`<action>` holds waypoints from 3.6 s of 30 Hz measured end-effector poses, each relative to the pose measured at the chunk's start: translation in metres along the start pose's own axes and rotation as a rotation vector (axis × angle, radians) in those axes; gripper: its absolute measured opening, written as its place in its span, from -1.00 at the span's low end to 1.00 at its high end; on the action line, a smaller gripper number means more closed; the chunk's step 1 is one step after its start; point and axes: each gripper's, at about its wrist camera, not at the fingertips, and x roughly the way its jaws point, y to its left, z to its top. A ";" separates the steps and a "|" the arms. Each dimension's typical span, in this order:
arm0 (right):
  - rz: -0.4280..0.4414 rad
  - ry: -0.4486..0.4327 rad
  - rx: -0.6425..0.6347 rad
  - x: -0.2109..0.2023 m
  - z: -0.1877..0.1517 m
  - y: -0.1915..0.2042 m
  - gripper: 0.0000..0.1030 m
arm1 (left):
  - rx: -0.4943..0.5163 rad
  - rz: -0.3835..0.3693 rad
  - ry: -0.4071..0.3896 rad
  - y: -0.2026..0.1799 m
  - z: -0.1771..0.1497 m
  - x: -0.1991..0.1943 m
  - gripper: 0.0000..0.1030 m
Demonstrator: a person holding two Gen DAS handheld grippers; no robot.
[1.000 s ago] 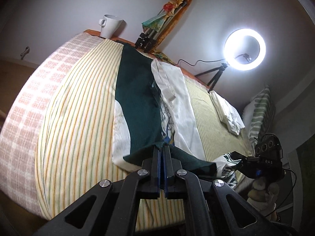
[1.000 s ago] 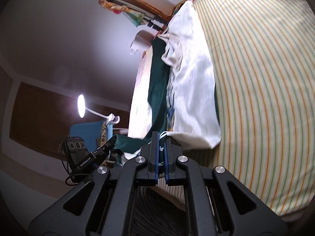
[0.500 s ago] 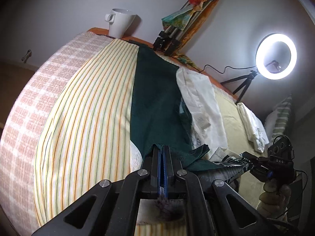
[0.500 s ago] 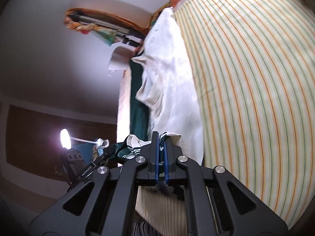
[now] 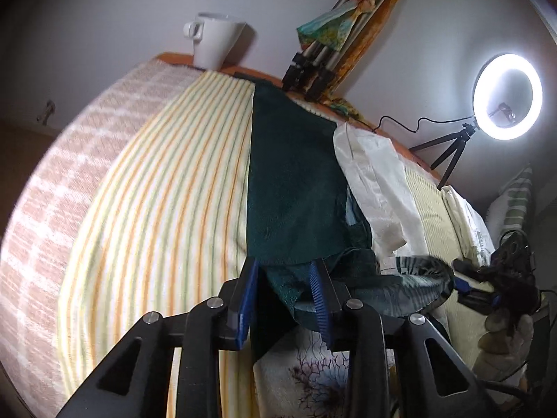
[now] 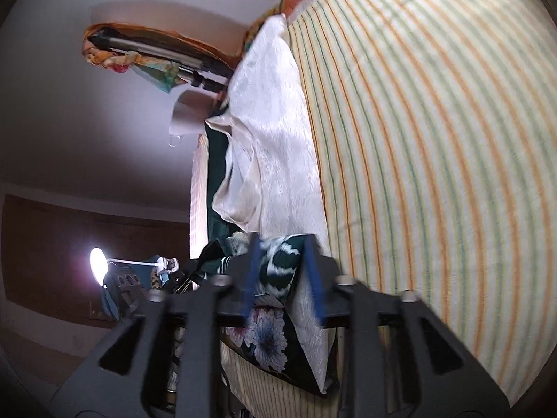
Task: Fold small clothes
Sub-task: 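Lay the hem over the collar with both grippers, folding the strip in half, then open both grippers and release the folded hem onto the shirt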
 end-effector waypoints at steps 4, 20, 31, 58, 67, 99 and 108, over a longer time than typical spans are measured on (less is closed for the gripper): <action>-0.029 -0.034 -0.124 -0.025 -0.009 0.014 -0.16 | 0.088 -0.003 -0.019 -0.009 -0.009 -0.022 -0.40; -0.149 0.064 -0.343 0.012 -0.025 0.039 -0.33 | 0.179 0.040 0.023 -0.020 0.008 0.004 -0.40; -0.186 -0.029 -0.333 0.021 0.055 0.045 -0.19 | 0.122 0.026 0.013 -0.012 0.093 0.045 -0.01; -0.165 -0.081 -0.284 0.115 0.204 0.043 -0.13 | 0.091 0.053 -0.004 0.004 0.191 0.177 -0.03; -0.222 -0.080 -0.355 0.129 0.202 0.060 -0.88 | 0.102 0.061 -0.005 -0.002 0.190 0.182 -0.99; -0.080 -0.070 -0.561 -0.026 0.026 0.137 -0.90 | 0.225 -0.065 -0.117 -0.037 0.051 -0.018 -0.99; -0.116 -0.020 -0.590 -0.030 -0.046 0.107 -0.90 | 0.267 -0.022 -0.060 -0.022 -0.042 -0.027 -0.97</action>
